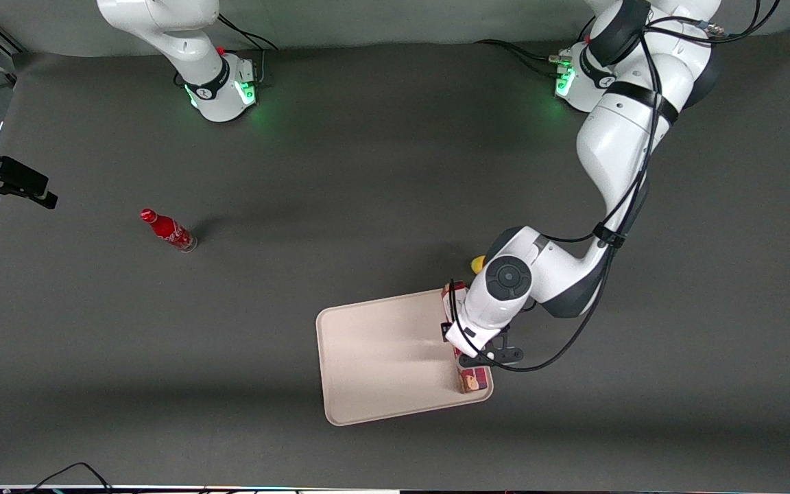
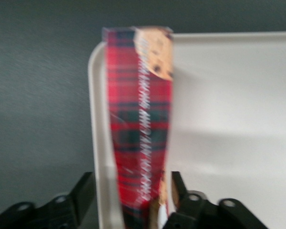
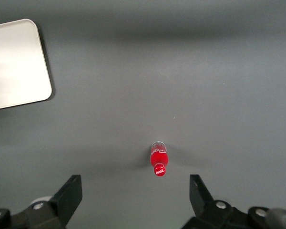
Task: Place red cookie box on tray
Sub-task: 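Lower the box onto the tray and open the left gripper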
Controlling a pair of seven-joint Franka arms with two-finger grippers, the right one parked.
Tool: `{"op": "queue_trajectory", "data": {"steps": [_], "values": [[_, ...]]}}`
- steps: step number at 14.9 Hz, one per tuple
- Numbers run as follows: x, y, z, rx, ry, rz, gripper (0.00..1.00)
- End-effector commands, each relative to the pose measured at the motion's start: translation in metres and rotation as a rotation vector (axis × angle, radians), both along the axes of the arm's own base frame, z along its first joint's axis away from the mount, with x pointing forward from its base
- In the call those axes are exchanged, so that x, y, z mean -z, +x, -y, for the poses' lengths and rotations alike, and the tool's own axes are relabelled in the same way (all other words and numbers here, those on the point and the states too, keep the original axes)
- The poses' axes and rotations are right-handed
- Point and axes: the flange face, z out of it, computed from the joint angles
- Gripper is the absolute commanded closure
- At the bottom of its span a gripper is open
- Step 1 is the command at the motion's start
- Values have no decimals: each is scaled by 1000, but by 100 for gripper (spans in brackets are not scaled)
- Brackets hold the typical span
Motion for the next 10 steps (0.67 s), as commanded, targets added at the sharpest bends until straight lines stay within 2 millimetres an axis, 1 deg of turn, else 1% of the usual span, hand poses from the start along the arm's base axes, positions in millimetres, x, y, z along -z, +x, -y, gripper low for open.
{"op": "queue_trajectory", "data": {"steps": [1,3,4,6,7,8,9,10], "values": [[-45,17,-34,-79,13,-4,0],[-88,17,-43,-119,16,-50,0],[-115,17,-48,-137,13,-59,0],[-162,17,-60,-172,14,-79,0],[-187,18,-76,-194,28,-92,0],[-219,13,-93,-209,46,-95,0],[-253,9,-118,-237,52,-96,0],[-276,4,-138,-231,49,-115,0]]}}
